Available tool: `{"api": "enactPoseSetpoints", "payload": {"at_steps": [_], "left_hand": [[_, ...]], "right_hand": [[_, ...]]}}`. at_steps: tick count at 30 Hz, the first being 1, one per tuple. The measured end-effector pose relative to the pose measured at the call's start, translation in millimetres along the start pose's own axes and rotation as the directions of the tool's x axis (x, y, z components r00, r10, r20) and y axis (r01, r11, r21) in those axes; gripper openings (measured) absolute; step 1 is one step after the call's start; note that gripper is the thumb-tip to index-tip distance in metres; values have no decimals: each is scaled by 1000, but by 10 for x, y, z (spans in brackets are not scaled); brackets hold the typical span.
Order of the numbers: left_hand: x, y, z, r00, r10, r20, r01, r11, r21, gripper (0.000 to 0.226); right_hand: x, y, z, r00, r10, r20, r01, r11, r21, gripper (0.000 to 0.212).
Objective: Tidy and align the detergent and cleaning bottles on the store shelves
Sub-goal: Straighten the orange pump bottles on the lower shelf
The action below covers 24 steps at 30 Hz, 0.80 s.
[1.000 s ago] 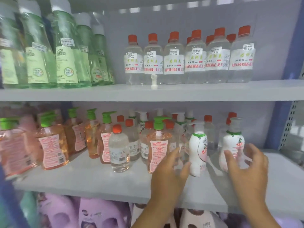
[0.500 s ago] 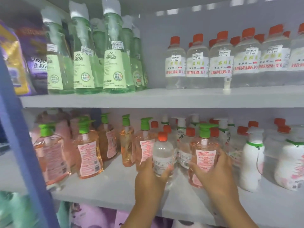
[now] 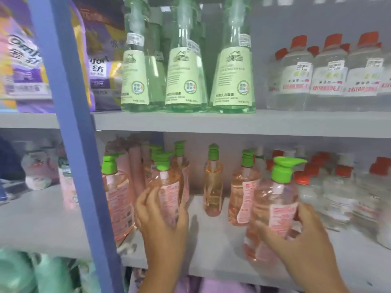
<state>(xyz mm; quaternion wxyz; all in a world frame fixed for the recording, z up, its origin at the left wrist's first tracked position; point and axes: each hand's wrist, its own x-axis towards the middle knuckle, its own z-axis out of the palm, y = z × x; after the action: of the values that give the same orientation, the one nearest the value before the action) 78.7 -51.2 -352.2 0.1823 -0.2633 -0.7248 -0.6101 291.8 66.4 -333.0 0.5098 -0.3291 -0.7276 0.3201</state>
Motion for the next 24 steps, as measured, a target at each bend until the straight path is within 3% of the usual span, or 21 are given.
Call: {"api": "enactPoseSetpoints", "payload": {"at_steps": [3, 8, 11, 16, 21, 24], "left_hand": [[180, -160, -65, 988, -103, 116, 111, 992, -65, 88], [365, -380, -114, 964, -128, 233, 145, 988, -60, 64], [357, -429, -109, 951, -111, 289, 141, 986, -87, 61], [212, -251, 50, 894, -50, 444, 148, 971, -190, 63], [36, 2, 360, 799, -24, 601, 216, 944, -248, 63], [-98, 156, 544, 786, 13, 618, 209, 935, -285, 60]], "right_hand": [[-47, -70, 532, 996, 19, 88, -27, 996, 85, 59], [60, -49, 979, 989, 62, 133, -70, 996, 60, 77], [137, -1, 998, 990, 87, 109, -86, 996, -18, 83], [257, 126, 812, 987, 151, -49, -159, 963, -219, 86], [286, 283, 627, 987, 141, -76, -151, 976, -156, 82], [295, 346, 561, 990, 127, -63, -135, 983, -128, 88]]}}
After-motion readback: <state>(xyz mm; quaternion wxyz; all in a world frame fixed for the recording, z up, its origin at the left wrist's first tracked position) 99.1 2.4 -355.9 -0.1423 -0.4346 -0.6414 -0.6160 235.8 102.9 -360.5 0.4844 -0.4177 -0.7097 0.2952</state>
